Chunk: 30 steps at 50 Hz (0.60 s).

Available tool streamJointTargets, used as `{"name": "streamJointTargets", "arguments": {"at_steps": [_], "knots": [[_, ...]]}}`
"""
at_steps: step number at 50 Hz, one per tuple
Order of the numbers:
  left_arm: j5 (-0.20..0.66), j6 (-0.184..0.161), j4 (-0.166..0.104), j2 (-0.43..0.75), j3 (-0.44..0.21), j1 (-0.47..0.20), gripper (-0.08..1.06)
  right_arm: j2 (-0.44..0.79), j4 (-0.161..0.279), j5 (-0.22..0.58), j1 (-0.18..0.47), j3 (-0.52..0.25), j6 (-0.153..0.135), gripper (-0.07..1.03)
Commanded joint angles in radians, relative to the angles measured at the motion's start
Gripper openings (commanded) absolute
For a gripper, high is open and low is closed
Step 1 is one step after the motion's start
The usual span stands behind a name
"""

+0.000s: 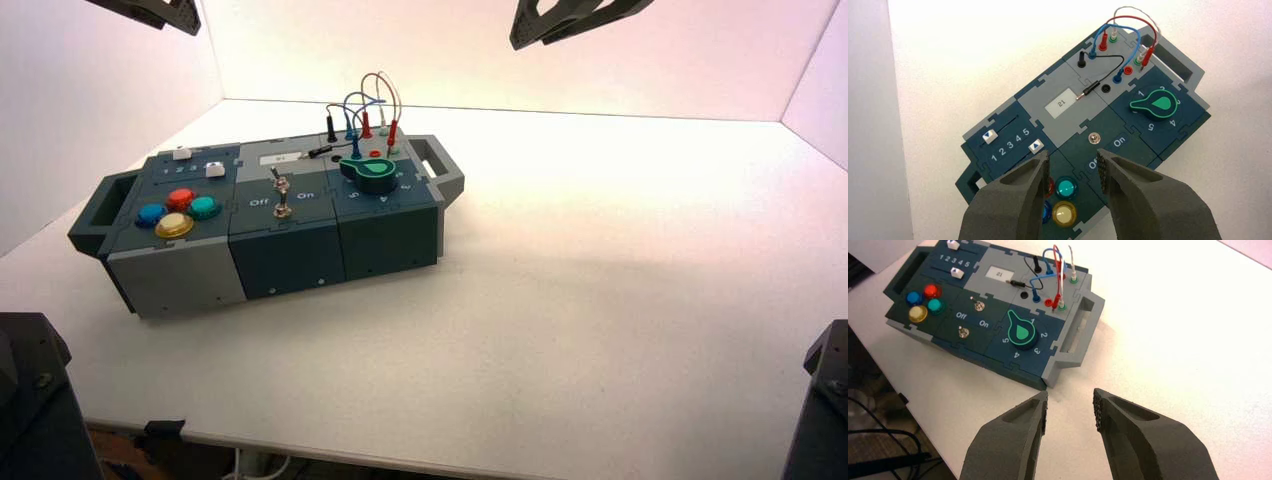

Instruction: Insert the red wire.

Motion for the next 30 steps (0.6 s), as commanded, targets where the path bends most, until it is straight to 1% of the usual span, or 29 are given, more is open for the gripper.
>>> {"name": "streamJointTargets", "arguments": {"at_steps": [1, 22, 30], "knots": [[-0.005, 0.002, 0.002, -0.002, -0.009, -0.003, 0.52, -0.002, 0.005, -0.012, 0.0, -0.017, 0.006, 0.49], [-0.009, 0.002, 0.0, -0.003, -0.011, -0.003, 0.52, -0.005, 0.012, -0.003, 0.0, -0.02, 0.006, 0.49], [-0.017, 0.003, 0.003, 0.0, -0.011, -0.003, 0.52, 0.0, 0.018, -0.003, 0.011, -0.043, 0.006, 0.49]]}}
